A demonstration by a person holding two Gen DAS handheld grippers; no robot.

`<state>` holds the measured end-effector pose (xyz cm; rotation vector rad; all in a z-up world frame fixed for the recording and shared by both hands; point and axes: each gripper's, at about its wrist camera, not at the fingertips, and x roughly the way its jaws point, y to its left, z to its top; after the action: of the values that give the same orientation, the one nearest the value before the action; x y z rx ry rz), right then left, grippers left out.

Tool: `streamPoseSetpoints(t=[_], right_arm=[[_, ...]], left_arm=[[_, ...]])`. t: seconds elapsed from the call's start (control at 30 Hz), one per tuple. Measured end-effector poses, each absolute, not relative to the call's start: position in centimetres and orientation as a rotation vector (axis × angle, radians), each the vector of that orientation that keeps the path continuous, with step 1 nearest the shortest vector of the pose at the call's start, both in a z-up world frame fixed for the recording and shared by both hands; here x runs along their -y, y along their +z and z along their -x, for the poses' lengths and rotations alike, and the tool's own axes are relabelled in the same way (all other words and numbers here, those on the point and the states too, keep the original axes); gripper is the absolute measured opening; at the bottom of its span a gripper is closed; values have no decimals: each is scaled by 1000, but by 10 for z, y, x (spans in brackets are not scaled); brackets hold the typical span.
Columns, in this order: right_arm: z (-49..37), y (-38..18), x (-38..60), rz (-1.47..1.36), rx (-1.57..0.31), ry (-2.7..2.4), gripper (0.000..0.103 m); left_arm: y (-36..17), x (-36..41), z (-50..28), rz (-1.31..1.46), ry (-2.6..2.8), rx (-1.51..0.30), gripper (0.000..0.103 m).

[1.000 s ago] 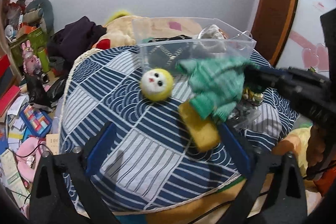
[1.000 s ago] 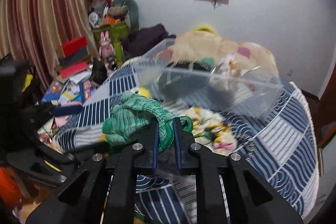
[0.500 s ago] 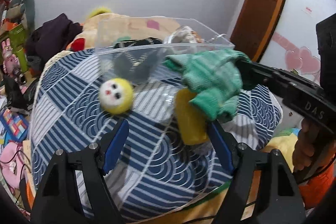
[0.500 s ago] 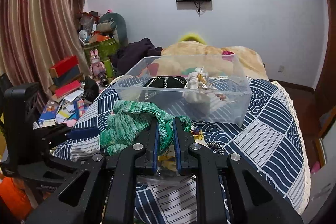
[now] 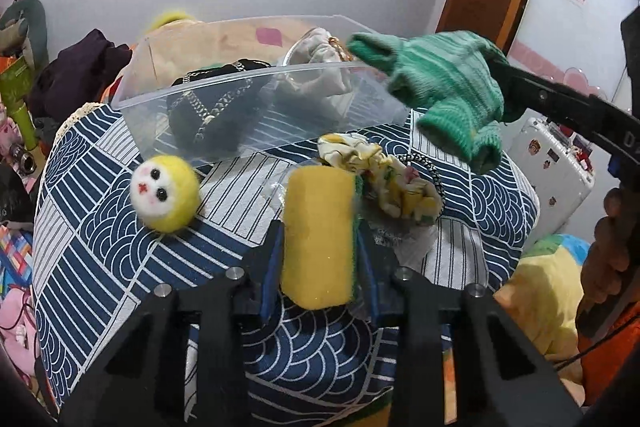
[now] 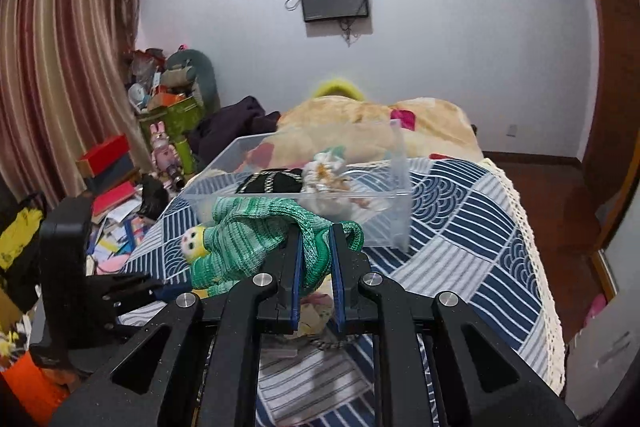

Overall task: Organize soft objects
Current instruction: 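Place the yellow sponge and green glove into the box with both tools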

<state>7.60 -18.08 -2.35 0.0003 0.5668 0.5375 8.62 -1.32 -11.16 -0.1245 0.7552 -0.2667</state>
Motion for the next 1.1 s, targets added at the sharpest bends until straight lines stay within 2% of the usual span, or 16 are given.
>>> streamPoseSetpoints(t=[0.47, 0.8, 1.1], right_arm=[[-81, 0, 175, 3, -482, 535, 11], [-109, 13, 160, -5, -446, 535, 11], [-141, -4, 135, 25, -512, 528, 11]], left_arm=[[-59, -24, -76, 107, -178, -596, 34], [-20, -45, -110, 113, -123, -513, 34], [-28, -48, -156, 90, -89, -546, 34]])
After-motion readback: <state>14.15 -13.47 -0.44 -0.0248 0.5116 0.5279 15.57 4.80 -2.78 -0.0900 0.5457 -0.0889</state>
